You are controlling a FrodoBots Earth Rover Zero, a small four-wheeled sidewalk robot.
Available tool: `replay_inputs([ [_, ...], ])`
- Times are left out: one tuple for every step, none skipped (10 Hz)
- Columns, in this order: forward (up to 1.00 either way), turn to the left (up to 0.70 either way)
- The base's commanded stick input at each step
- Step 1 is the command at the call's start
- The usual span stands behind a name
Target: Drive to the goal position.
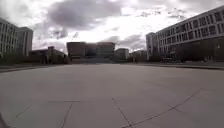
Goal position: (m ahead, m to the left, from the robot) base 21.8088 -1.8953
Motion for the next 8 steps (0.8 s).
replay_inputs([
  [0.5,-0.49],
  [0.5,-0.49],
  [0.5,-0.49],
  [0.5,-0.49],
  [0.5,-0.41],
  [0.5,0.01],
  [0.5,0.01],
  [0.5,0.01],
])
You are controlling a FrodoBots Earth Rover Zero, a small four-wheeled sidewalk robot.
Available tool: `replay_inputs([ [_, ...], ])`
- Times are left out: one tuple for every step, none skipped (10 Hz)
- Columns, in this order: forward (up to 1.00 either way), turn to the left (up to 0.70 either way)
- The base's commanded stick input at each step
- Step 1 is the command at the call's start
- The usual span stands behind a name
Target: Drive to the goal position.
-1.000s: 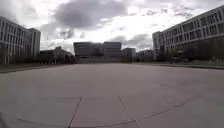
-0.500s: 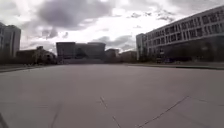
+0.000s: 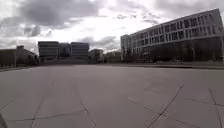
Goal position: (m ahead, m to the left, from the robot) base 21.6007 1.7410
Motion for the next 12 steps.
replay_inputs([
  [0.5,0.01],
  [0.5,0.01],
  [0.5,0.01],
  [0.5,0.01],
  [0.5,0.01],
  [0.5,0.01],
  [0.5,0.01],
  [0.5,0.01],
  [0.5,0.01],
  [0.5,0.01],
  [0.5,0.01],
  [0.5,0.01],
])
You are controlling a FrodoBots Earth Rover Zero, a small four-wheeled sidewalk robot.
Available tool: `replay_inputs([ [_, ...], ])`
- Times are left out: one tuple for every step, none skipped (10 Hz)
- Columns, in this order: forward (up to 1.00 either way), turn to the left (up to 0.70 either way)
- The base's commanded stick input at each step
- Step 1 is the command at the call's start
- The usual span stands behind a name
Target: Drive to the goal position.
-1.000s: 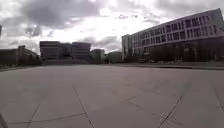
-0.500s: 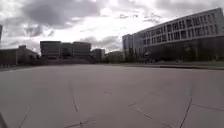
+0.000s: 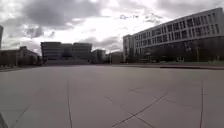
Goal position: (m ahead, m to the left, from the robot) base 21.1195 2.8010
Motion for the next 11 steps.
replay_inputs([
  [0.5,0.01],
  [0.5,0.01],
  [0.5,0.01],
  [0.5,0.01],
  [0.5,0.01],
  [0.5,0.01],
  [0.5,0.01],
  [0.5,0.01],
  [0.5,0.01],
  [0.5,0.01],
  [0.5,0.01],
])
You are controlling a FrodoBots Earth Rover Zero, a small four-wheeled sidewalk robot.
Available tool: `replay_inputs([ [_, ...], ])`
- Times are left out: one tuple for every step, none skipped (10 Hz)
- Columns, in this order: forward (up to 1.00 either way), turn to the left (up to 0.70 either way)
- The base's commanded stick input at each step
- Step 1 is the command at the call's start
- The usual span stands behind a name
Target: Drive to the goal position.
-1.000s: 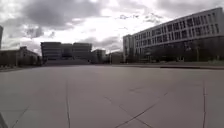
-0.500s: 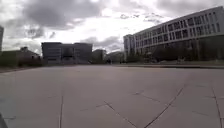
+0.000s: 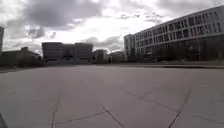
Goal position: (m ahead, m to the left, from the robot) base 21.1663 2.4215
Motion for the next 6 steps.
replay_inputs([
  [0.5,0.01],
  [0.5,0.01],
  [0.5,0.01],
  [0.5,0.01],
  [0.5,0.01],
  [0.5,0.01],
])
